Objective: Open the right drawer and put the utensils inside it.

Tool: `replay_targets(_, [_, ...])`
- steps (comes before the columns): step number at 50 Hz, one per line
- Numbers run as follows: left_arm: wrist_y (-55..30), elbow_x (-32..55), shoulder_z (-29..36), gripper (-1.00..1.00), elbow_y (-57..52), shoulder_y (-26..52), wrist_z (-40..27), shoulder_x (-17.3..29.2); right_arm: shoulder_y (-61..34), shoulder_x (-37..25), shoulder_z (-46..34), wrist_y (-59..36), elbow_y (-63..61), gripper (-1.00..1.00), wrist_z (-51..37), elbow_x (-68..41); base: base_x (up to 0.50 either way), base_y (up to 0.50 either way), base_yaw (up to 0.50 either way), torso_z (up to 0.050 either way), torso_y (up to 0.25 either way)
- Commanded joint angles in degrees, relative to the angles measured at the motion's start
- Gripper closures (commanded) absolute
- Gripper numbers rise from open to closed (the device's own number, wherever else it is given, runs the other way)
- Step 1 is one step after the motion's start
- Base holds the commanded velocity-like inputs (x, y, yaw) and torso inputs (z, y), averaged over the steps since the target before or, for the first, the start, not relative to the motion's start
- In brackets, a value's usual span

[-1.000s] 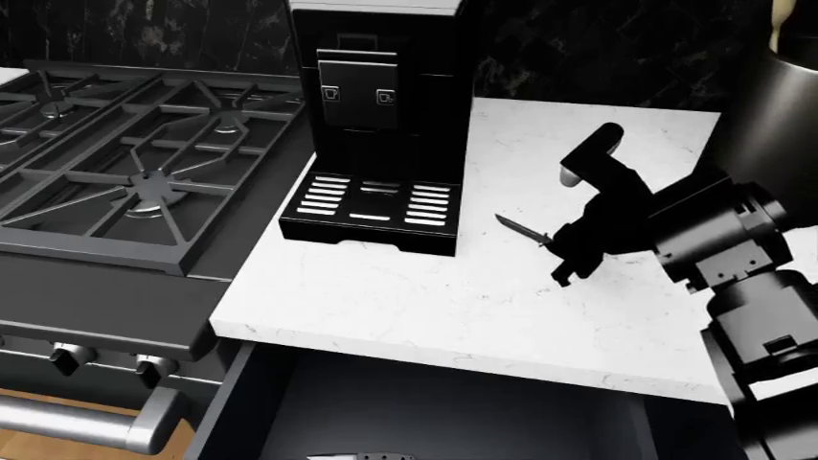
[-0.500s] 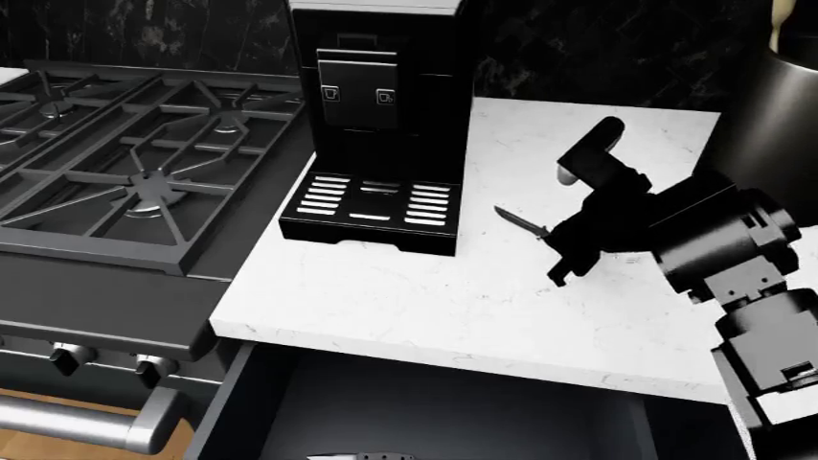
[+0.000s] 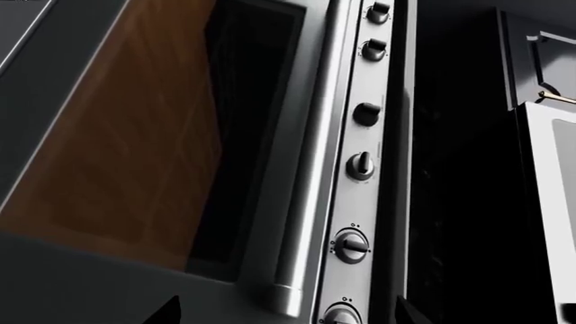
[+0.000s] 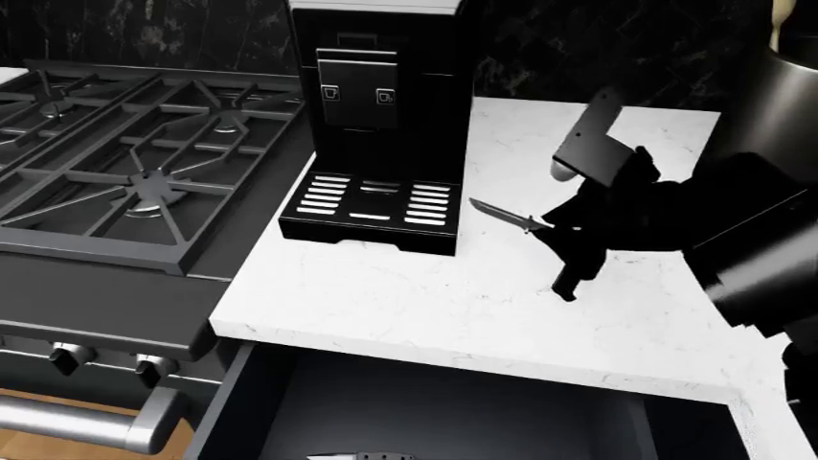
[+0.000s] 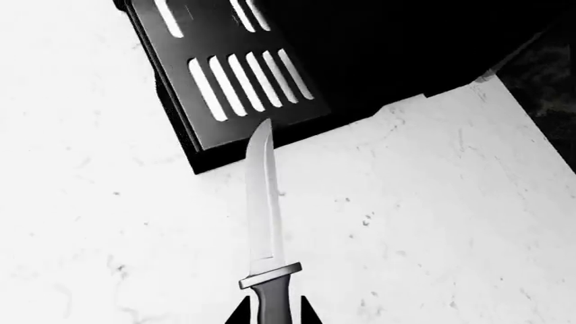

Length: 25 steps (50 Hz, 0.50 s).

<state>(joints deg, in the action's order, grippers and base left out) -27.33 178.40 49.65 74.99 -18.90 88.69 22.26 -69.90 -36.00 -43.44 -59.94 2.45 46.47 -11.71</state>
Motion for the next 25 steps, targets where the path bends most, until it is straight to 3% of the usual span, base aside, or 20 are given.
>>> replay_targets(1, [0.1, 0.0, -0.2, -1.0, 0.0, 0.0, -0.2, 0.0, 1.3, -4.4, 0.8, -6.6, -21.6, 1.0, 2.0, -3.7, 0.0, 0.0, 0.0, 0.0, 0.0])
replay_targets(14, [0.2, 0.1, -0.3, -1.0, 0.0, 0.0, -0.6, -0.1, -3.7, -4.2, -0.5, -18.1, -41.6, 1.0, 5.3, -9.0, 0.0, 0.0, 0.0, 0.0, 0.001])
replay_targets(25, [0.0, 0.1, -0.2, -1.0, 0.0, 0.1, -0.5, 0.0, -2.0, -3.0, -2.3, -18.6, -46.1, 1.0, 4.5, -10.0, 0.0, 0.0, 0.0, 0.0, 0.001])
